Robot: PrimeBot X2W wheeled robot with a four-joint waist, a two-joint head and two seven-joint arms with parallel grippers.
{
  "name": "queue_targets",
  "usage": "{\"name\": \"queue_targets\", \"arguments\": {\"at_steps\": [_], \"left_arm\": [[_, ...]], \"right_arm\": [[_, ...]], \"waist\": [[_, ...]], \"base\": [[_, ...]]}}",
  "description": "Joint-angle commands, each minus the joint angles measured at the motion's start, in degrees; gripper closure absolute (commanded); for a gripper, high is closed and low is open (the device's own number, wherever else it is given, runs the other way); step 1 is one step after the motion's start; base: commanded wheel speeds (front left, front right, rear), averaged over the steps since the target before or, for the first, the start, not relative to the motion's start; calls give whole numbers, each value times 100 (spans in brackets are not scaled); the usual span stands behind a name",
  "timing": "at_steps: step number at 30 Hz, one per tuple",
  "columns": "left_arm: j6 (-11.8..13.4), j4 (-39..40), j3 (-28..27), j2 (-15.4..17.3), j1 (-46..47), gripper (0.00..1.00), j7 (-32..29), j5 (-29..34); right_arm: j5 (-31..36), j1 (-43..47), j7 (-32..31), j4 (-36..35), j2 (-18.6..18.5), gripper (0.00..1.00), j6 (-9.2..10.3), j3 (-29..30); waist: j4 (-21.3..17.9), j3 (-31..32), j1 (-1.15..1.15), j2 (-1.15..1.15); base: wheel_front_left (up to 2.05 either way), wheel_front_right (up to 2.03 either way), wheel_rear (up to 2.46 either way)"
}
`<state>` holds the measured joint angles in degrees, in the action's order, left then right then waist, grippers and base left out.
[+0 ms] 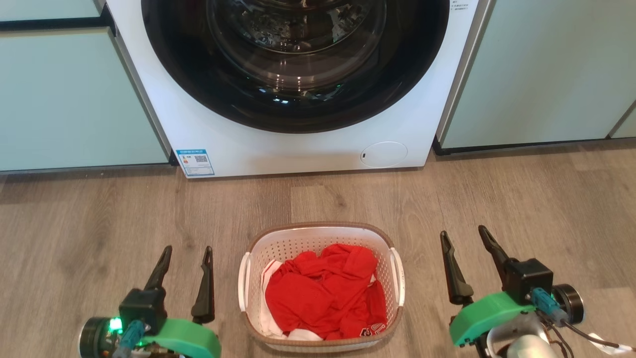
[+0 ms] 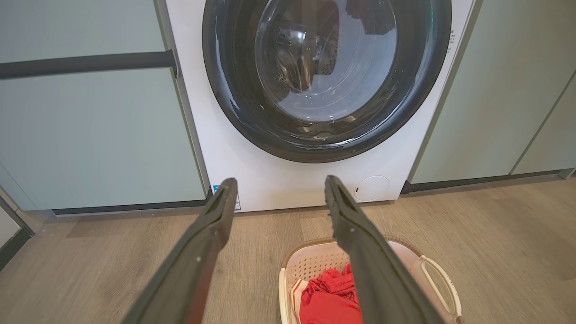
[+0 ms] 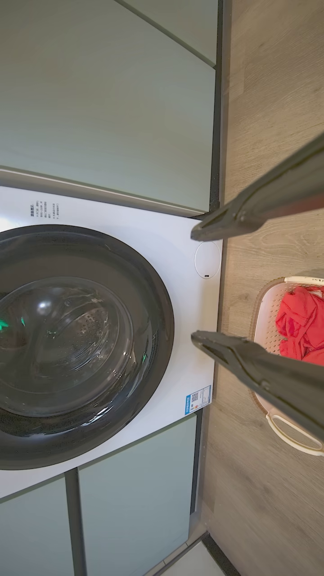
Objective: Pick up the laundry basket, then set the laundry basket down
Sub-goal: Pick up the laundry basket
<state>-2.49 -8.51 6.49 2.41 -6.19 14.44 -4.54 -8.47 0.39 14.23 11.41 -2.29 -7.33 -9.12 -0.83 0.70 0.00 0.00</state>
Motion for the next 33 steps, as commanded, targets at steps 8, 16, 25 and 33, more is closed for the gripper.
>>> {"name": "queue_targets", "arguments": {"at_steps": [8, 16, 25, 33], "left_arm": [[38, 182, -155, 47, 121, 0, 56, 0], [51, 137, -133, 47, 141, 0, 56, -33], [43, -5, -114, 47, 359, 0, 56, -94], [20, -260, -62, 47, 971, 0, 56, -265]], "right_arm": [[44, -181, 77, -210, -59, 0, -16, -84], [29, -202, 77, -159, -59, 0, -16, -60], [49, -412, 77, -41, -59, 0, -16, -40], [186, -930, 77, 105, -59, 0, -16, 35]], "waist": [[4, -33, 0, 0], [10, -136, 0, 0], [37, -566, 0, 0], [102, -1386, 0, 0]], "base": [[0, 0, 0], [0, 0, 0], [0, 0, 0], [0, 0, 0]]}}
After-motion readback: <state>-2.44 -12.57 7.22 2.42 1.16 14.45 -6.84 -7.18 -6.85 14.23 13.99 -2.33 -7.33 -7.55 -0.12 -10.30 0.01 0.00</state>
